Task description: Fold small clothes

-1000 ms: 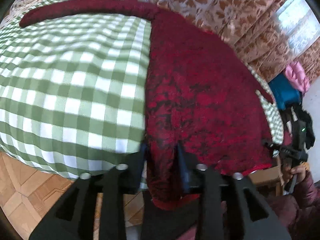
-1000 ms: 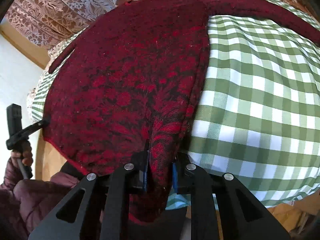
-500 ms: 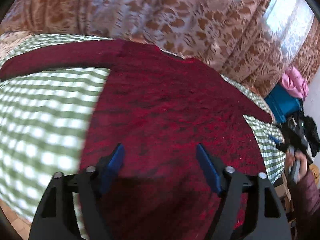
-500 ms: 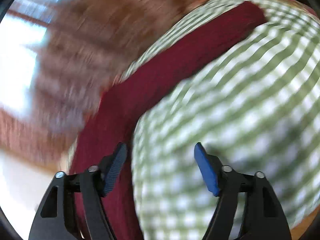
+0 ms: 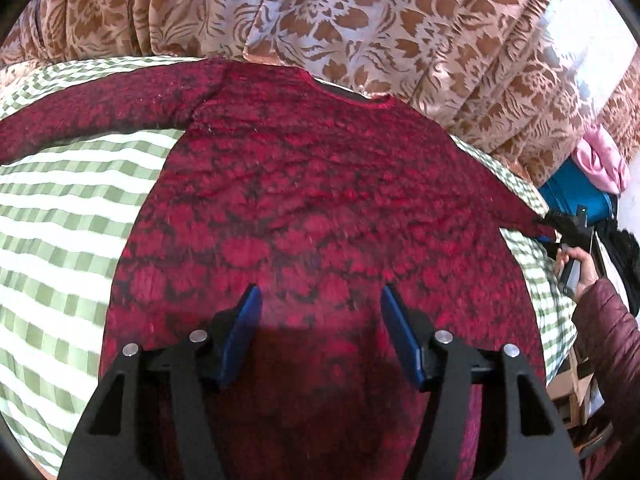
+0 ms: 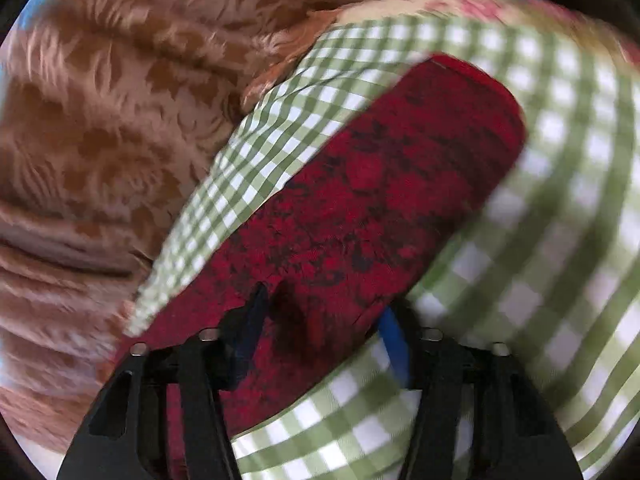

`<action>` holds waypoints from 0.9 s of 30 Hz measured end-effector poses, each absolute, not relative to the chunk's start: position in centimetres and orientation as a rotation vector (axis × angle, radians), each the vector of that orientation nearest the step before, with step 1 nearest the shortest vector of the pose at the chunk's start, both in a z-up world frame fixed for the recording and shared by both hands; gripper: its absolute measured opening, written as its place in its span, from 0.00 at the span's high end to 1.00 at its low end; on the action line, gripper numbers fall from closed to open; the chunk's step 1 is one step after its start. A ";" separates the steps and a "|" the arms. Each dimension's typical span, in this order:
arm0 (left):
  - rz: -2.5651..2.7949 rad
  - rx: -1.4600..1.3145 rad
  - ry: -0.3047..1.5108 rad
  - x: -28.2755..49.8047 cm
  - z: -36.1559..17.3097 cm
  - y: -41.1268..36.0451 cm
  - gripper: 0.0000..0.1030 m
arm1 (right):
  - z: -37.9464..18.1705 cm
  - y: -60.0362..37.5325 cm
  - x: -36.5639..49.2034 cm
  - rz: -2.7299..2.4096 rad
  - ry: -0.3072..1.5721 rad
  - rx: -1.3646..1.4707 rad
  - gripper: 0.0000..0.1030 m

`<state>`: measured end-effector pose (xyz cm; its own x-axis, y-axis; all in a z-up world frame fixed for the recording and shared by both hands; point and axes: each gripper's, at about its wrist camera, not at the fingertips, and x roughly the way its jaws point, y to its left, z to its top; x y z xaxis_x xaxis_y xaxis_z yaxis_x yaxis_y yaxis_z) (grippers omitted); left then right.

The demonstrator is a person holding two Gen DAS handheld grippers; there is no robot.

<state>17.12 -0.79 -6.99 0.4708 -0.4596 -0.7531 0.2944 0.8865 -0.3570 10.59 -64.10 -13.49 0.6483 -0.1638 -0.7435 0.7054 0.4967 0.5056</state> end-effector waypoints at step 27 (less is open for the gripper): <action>-0.478 -0.436 0.942 18.3 -7.1 4.5 0.41 | -6.3 -25.1 27.2 0.140 0.781 0.298 0.47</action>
<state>18.26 4.53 -7.15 0.5004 -0.5644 -0.6565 0.1969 0.8126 -0.5485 27.21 -25.12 -6.31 0.7034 0.2334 -0.6714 -0.0140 0.9489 0.3153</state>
